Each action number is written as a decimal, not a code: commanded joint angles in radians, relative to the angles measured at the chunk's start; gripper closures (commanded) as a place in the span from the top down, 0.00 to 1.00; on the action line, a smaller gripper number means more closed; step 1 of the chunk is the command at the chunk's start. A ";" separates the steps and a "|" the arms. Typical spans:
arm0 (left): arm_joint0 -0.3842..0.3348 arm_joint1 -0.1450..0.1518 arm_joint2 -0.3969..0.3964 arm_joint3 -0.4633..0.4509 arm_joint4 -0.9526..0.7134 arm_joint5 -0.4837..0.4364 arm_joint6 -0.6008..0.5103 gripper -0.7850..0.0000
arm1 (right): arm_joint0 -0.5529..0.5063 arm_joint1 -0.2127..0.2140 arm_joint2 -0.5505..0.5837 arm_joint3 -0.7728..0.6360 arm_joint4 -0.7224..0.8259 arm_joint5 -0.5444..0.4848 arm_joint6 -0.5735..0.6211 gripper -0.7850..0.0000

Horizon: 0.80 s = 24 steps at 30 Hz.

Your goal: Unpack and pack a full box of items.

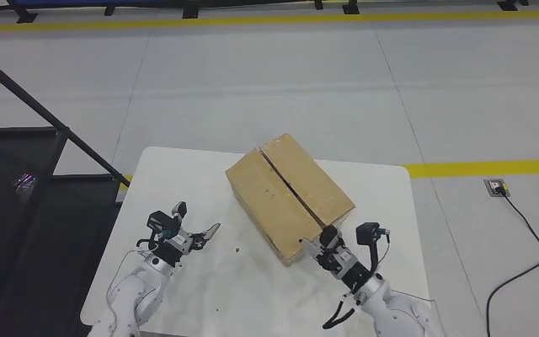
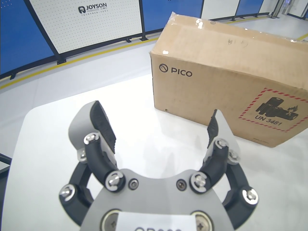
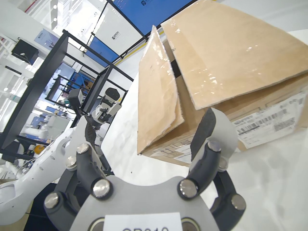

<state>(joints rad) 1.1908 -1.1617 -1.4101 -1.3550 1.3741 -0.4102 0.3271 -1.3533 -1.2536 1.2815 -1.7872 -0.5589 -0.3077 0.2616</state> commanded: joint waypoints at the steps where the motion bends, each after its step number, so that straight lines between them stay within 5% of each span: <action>1: 0.000 0.000 0.000 0.000 0.000 0.000 0.000 1.00 | 0.023 -0.001 -0.012 0.018 0.030 -0.040 0.024 1.00; 4: 0.000 0.000 0.000 0.000 0.000 0.000 0.000 1.00 | 0.051 -0.001 -0.024 0.044 0.040 -0.076 0.038 1.00; 6: 0.000 0.000 0.000 0.000 0.000 0.000 0.000 1.00 | 0.066 -0.003 -0.036 0.053 0.029 -0.059 0.038 0.73; 7: 0.000 0.000 0.000 0.000 0.000 0.000 0.000 1.00 | 0.073 -0.005 -0.041 0.057 0.014 -0.039 0.034 0.47; 11: 0.000 0.000 0.000 0.000 0.000 0.000 0.000 1.00 | 0.091 -0.009 -0.070 0.058 -0.045 0.006 0.015 0.00; 24: 0.006 0.001 -0.012 -0.009 -0.003 0.025 -0.015 1.00 | 0.046 0.001 -0.068 0.015 -0.126 -0.100 0.004 0.00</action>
<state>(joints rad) 1.1949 -1.1616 -1.4154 -1.3608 1.3702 -0.3988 0.3200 -1.3004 -1.2543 1.2096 -1.7690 -0.6830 -0.3898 0.2650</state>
